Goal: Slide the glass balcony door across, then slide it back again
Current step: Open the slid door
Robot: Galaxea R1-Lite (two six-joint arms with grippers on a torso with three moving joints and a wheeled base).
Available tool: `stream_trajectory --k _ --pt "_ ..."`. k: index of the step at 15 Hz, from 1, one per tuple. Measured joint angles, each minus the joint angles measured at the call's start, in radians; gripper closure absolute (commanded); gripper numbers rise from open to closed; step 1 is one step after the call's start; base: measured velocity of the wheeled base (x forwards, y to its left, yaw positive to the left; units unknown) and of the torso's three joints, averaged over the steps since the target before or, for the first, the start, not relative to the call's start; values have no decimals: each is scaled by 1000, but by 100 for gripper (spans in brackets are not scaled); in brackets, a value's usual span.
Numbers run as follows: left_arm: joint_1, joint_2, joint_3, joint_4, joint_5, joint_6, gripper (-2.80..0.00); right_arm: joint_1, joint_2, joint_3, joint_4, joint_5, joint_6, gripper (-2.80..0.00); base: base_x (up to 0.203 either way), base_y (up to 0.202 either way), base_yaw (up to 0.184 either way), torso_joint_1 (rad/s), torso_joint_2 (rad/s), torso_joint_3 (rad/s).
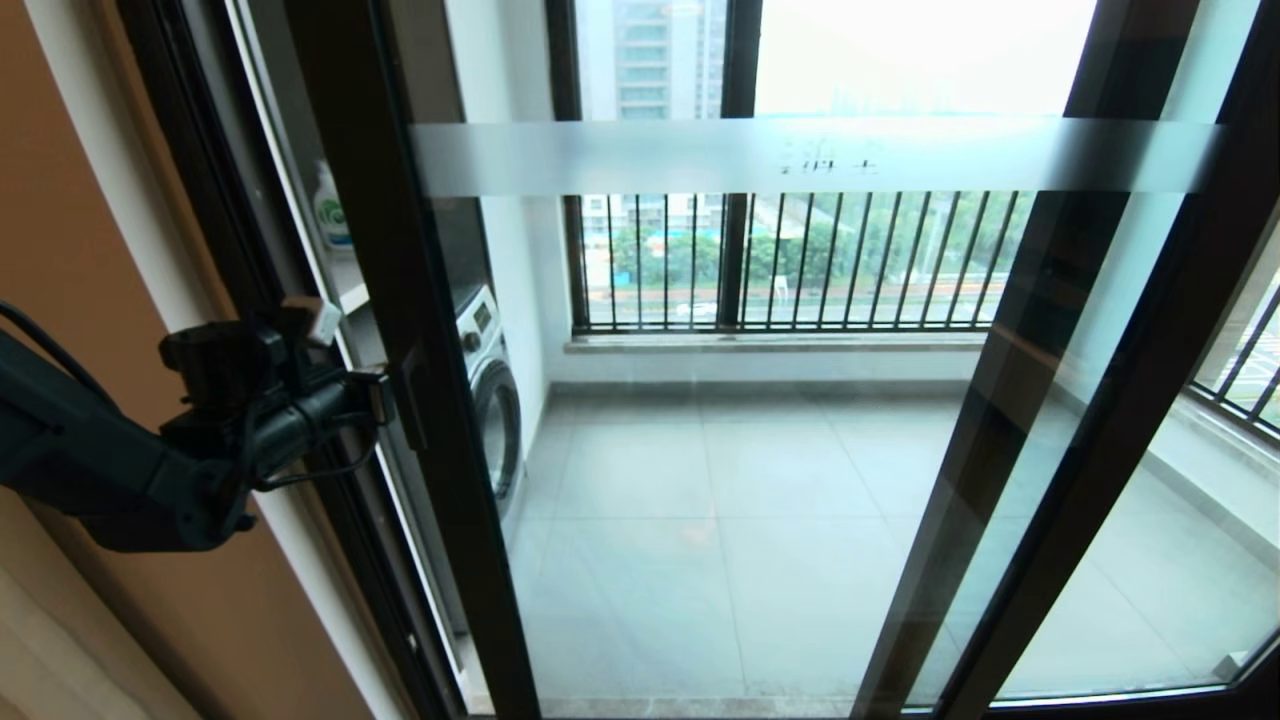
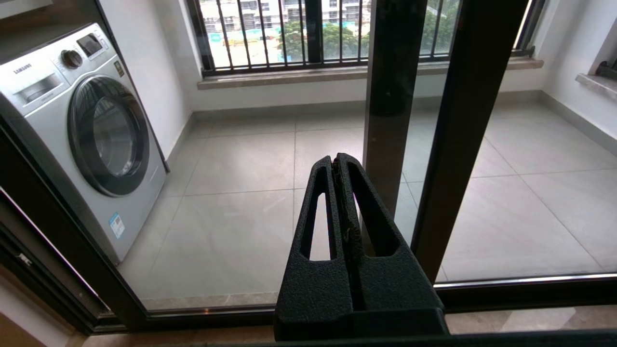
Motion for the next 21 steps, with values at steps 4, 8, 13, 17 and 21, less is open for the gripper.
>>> stream_trajectory --k 4,8,13,17,21 --pt "-6 14 -20 7 82 4 0 0 0 0 0 0 -1 0 0 0 0 0 0 0" --pt "-42 28 -48 10 145 5 0 0 0 0 0 0 0 0 0 0 0 0 0 0" --pt "-72 31 -60 12 157 7 0 0 0 0 0 0 0 0 0 0 0 0 0 0" --pt "-122 35 -110 39 204 7 0 0 0 0 0 0 0 0 0 0 0 0 0 0" --pt "-198 49 -208 125 256 3 0 0 0 0 0 0 0 0 0 0 0 0 0 0"
